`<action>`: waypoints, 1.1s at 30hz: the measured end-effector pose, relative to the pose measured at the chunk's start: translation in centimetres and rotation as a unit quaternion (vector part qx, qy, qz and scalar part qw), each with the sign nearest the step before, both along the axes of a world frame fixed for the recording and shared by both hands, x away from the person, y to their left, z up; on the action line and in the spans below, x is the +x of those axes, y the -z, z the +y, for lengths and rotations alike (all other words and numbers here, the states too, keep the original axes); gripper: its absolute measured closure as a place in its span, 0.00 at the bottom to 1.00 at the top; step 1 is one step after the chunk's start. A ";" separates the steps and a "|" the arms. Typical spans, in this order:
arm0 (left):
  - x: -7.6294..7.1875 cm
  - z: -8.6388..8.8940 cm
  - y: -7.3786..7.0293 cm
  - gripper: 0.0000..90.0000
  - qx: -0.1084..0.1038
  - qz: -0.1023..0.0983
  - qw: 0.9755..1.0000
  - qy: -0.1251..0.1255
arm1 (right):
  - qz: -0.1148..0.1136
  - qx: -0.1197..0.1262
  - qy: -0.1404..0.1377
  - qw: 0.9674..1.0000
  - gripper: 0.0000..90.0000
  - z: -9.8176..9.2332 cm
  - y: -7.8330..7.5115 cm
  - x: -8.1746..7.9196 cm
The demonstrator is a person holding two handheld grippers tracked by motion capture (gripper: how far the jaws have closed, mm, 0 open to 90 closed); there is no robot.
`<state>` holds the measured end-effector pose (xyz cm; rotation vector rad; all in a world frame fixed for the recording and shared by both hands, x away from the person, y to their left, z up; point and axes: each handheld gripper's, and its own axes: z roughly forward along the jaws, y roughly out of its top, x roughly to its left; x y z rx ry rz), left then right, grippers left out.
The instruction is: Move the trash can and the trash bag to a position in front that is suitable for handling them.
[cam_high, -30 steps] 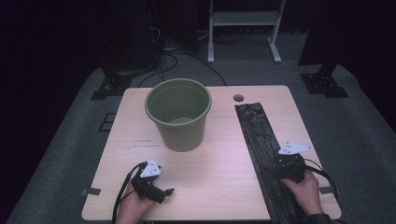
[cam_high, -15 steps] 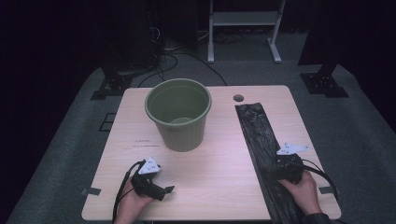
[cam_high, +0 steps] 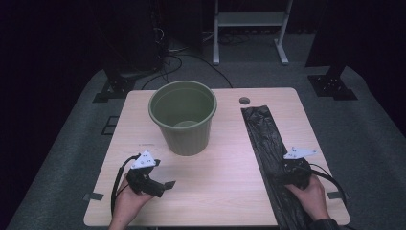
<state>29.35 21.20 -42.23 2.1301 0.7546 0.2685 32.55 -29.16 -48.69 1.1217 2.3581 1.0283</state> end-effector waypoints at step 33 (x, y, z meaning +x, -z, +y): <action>5.6 1.8 -13.0 0.00 -0.037 -0.032 0.999 -0.010 | 0.000 0.000 0.000 1.000 0.11 0.0 0.0 0.0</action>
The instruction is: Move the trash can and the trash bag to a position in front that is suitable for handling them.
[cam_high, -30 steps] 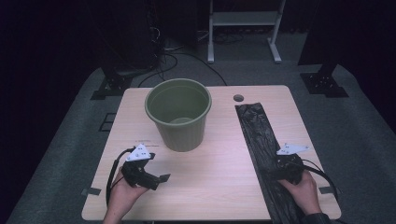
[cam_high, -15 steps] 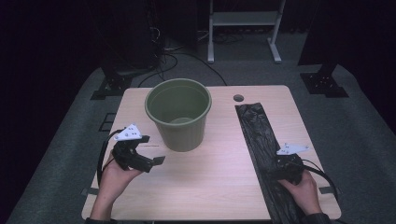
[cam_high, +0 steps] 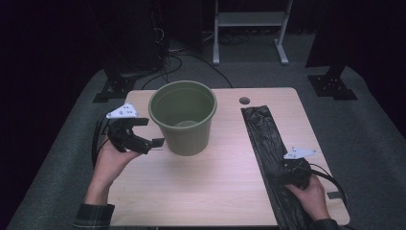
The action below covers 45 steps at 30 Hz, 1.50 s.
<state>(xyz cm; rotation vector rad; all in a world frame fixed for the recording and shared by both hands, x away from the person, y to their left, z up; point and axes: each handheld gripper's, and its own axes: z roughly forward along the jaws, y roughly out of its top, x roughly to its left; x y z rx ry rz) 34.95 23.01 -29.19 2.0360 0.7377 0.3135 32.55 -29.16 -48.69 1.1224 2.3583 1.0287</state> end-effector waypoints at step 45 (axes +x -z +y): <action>8.9 -0.2 2.7 0.00 0.009 0.039 0.998 -0.055 | 0.000 0.000 0.000 1.000 0.11 0.0 0.0 0.0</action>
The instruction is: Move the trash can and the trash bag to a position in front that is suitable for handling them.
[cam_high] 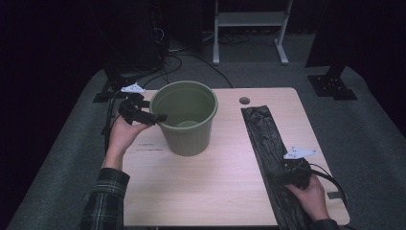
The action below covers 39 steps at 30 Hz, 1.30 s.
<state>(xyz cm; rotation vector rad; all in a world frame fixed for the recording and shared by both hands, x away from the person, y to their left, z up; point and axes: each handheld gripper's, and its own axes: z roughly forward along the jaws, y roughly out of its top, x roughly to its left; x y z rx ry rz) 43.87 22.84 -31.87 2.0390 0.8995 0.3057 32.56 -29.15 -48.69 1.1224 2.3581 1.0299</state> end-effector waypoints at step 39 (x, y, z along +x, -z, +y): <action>-7.7 -9.7 0.8 0.00 -0.003 -0.014 0.990 0.138 | 0.000 0.000 0.000 1.000 0.11 0.0 0.0 0.0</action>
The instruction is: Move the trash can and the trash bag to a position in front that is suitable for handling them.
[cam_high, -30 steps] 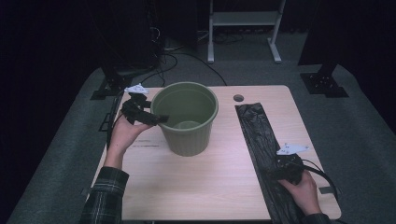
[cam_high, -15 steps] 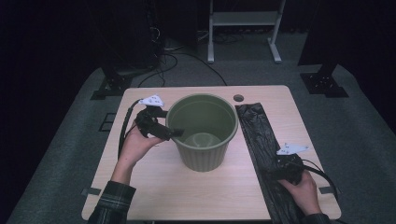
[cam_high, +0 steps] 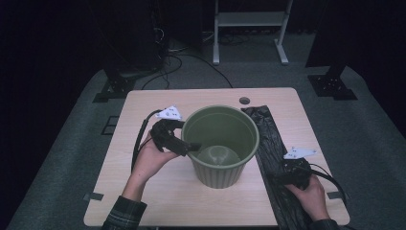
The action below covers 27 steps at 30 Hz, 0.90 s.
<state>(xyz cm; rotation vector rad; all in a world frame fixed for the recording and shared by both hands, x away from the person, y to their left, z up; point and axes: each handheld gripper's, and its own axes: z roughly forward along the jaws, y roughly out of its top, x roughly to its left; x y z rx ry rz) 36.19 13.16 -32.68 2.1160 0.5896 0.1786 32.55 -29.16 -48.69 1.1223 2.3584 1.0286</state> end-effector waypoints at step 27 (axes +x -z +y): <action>-2.0 2.6 -2.7 0.00 -0.062 -0.038 0.997 -0.027 | 0.000 0.000 0.000 1.000 0.11 0.0 0.0 0.0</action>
